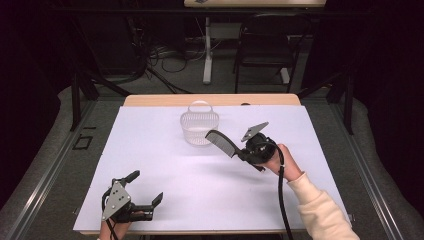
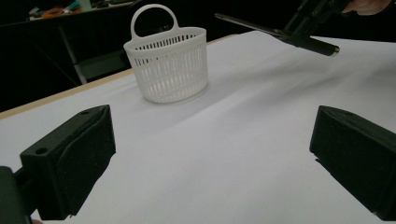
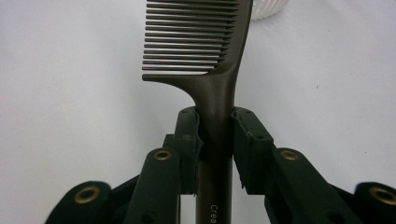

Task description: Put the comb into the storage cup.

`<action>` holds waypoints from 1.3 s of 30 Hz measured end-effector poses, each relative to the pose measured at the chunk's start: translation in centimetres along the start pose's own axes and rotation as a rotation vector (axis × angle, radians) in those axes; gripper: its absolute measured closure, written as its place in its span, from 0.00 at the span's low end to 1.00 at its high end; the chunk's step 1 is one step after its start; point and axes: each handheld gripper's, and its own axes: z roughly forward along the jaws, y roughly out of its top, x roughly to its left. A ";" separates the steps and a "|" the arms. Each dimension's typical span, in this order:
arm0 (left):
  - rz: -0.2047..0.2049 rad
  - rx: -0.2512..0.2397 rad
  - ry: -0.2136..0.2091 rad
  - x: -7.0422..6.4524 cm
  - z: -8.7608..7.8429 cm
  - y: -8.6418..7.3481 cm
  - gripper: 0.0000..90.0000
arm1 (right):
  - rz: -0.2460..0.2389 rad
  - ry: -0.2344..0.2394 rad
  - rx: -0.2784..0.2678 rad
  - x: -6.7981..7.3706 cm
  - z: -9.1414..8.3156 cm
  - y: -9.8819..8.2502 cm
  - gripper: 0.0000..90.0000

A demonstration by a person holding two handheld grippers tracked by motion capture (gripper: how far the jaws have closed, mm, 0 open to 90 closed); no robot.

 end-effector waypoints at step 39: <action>-0.007 0.000 0.005 0.0 -0.3 -0.1 0.00 | 0.035 -0.057 -0.168 0.0 -1.1 -0.5 0.81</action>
